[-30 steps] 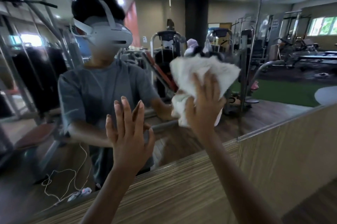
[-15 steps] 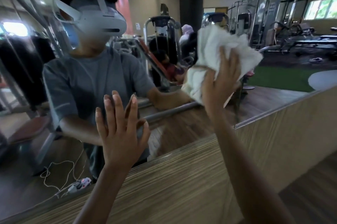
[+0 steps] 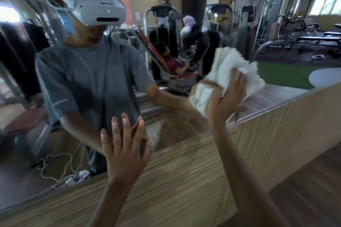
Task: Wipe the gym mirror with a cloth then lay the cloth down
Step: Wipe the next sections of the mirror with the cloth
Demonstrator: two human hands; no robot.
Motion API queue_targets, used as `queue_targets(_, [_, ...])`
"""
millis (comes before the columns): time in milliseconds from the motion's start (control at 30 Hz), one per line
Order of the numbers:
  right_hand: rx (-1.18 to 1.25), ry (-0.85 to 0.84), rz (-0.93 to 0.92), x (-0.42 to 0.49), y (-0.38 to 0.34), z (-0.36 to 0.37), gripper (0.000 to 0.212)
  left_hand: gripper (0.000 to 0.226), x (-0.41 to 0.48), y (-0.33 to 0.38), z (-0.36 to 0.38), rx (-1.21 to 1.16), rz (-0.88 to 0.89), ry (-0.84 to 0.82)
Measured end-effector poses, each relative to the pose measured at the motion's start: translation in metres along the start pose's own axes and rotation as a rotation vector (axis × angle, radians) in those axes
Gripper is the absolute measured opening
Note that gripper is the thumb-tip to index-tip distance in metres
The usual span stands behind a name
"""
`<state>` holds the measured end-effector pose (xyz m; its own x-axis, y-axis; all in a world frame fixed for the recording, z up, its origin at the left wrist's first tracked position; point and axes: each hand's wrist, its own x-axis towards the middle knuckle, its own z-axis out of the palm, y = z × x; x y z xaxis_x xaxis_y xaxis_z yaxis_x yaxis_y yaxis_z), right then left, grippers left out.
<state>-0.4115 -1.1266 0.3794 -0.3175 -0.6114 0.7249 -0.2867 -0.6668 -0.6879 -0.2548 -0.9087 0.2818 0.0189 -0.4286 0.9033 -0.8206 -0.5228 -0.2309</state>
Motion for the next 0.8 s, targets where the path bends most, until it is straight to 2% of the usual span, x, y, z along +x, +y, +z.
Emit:
queue_targets(67, [-0.078, -0.147, -0.316, -0.052, 0.004, -0.002, 0.058, 0.07, -0.001, 0.0, 0.0, -0.018, 0.001, 0.006])
queue_targets(133, [-0.198, -0.284, -0.675, -0.086, 0.042, -0.013, 0.042, 0.069, -0.003, -0.001, -0.001, -0.035, 0.006, 0.0])
queue_targets(167, [-0.245, -0.327, -0.78, -0.087, 0.065, -0.02, 0.037, 0.069, -0.003, -0.001, -0.001, -0.042, 0.009, -0.003])
queue_targets(200, [-0.268, -0.346, -0.803, -0.079, 0.082, -0.025, 0.037, 0.069, -0.003, -0.001, -0.001, -0.045, 0.009, -0.003])
queue_targets(233, [-0.278, -0.343, -0.756, -0.07, 0.092, -0.03, 0.04, 0.07, -0.002, -0.001, -0.001, -0.041, 0.01, 0.0])
queue_targets(300, [-0.276, -0.296, -0.537, -0.052, 0.091, -0.031, 0.056, 0.071, -0.001, -0.001, -0.002, -0.01, 0.007, 0.0])
queue_targets(433, [-0.079, -0.043, 0.094, -0.036, 0.011, -0.003, 0.069, 0.067, 0.0, 0.0, -0.003, -0.008, -0.003, -0.027])
queue_targets(467, [-0.029, 0.002, 0.159, -0.044, -0.016, 0.005, 0.068, 0.065, 0.001, 0.0, -0.004, -0.015, -0.007, -0.028])
queue_targets(500, [-0.007, 0.008, 0.129, -0.058, -0.04, 0.01, 0.066, 0.064, 0.001, 0.0, -0.005, -0.034, -0.009, -0.022])
queue_targets(533, [-0.016, -0.029, 0.017, -0.077, -0.059, 0.013, 0.064, 0.066, -0.001, -0.001, -0.005, -0.065, -0.013, -0.007])
queue_targets(600, [-0.11, -0.191, -0.376, -0.124, -0.07, 0.008, 0.057, 0.073, -0.011, -0.008, -0.005, -0.123, -0.054, 0.04])
queue_targets(667, [-0.205, -0.328, -0.799, -0.154, -0.038, -0.003, 0.043, 0.073, -0.032, -0.024, -0.008, -0.115, -0.142, 0.085])
queue_targets(700, [-0.236, -0.356, -0.941, -0.157, -0.014, -0.008, 0.037, 0.074, -0.044, -0.033, -0.011, -0.086, -0.185, 0.1])
queue_targets(733, [-0.244, -0.373, -0.994, -0.152, 0.007, -0.015, 0.034, 0.075, -0.057, -0.042, -0.015, -0.06, -0.215, 0.108])
queue_targets(767, [-0.229, -0.379, -0.948, -0.144, 0.019, -0.021, 0.034, 0.075, -0.068, -0.054, -0.02, -0.037, -0.233, 0.108])
queue_targets(800, [-0.208, -0.366, -0.82, -0.133, 0.025, -0.025, 0.035, 0.074, -0.077, -0.065, -0.025, -0.017, -0.238, 0.108])
